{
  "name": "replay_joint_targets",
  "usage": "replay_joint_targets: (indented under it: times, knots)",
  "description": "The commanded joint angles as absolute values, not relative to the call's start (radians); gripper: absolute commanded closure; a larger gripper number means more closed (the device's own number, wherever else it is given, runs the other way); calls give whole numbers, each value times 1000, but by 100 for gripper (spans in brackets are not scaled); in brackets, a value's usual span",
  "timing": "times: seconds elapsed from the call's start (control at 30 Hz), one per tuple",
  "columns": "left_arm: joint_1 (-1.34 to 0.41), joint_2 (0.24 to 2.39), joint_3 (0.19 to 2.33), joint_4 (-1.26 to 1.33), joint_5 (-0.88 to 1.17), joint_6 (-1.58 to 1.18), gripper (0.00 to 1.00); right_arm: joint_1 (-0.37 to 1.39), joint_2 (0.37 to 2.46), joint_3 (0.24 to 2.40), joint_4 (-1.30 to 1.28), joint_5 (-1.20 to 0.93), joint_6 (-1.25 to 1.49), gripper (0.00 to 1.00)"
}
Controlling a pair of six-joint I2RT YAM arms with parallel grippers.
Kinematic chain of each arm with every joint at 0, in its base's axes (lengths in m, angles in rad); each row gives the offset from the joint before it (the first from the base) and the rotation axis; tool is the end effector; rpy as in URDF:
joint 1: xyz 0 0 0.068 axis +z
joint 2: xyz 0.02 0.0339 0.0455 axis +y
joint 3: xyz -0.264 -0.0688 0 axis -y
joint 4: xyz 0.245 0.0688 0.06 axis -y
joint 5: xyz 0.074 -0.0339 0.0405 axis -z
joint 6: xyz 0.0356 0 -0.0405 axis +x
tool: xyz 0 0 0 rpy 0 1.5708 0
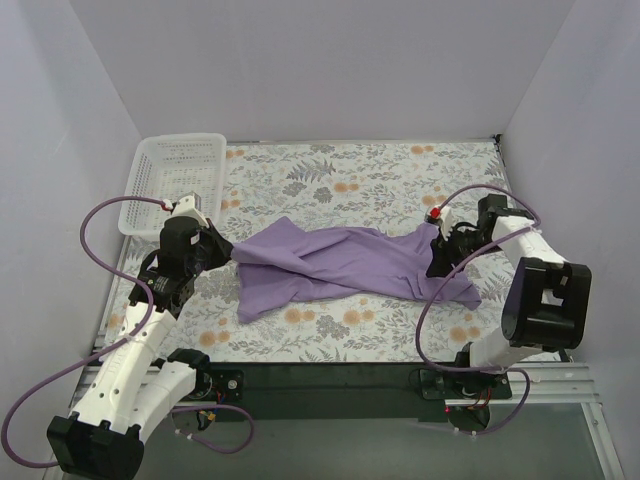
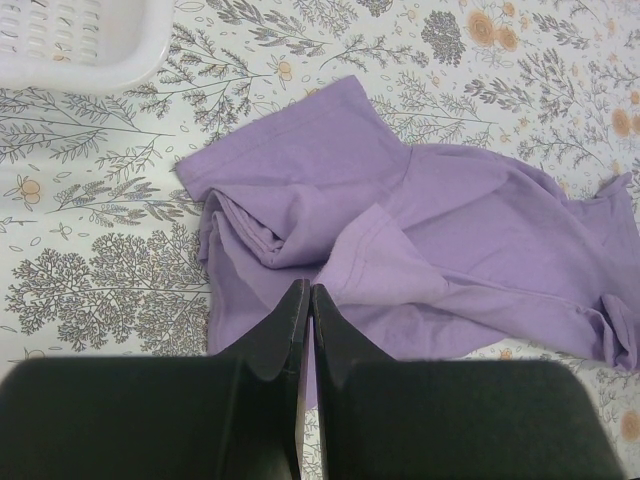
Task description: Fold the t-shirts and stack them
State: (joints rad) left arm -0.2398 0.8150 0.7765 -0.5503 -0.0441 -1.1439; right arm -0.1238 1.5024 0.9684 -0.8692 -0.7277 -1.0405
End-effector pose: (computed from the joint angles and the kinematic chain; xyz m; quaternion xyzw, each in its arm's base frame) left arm 0.1725 -0.0406 0.2953 -0.3945 0.7885 -0.2858 0.3754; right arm 0.2611 -0.0086 0.2047 -0.4388 0.8220 0.2532 0.2603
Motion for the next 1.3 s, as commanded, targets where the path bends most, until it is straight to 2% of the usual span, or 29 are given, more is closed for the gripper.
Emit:
replay_joint_targets:
  times: [0.0,0.2,0.3,0.33,0.37,0.47,0.57,0.63,0.67,0.77,0.97,1.27]
  knots:
    - [-241,804,773,-548,-40,-1140,100,-120,1551,1019,-859,-713,-1040,51]
    - [-241,802,772,-548,-34,-1141,100,-107,1609,993,-858,-673,-1052,50]
    - [-241,802,769,-549,-34,-1141,100,-104,1592,956,-859,-678,-1066,54]
    - [-241,802,769,-549,-35,-1141,100,-104,1583,948,-856,-680,-1068,58]
    - [-241,804,770,-548,-32,-1141,100,-104,1579,939,-857,-680,-1068,70]
    - [-239,805,772,-551,-32,-1141,100,-104,1522,930,-859,-686,-1062,90]
    - [-241,802,778,-557,-37,-1140,100,-104,1396,911,-867,-710,-1063,93]
    - [-241,798,776,-560,-38,-1140,100,-103,1294,870,-871,-712,-1086,90]
    - [-241,796,775,-558,-38,-1141,100,-103,1263,849,-883,-704,-1098,77]
    - [-241,798,772,-554,-31,-1143,100,-103,1180,763,-905,-648,-1147,63]
    - [-241,804,772,-549,-26,-1141,100,-104,1163,672,-925,-568,-1187,57]
    - [-241,793,769,-554,-26,-1143,100,-98,1337,918,-919,-744,-1068,47]
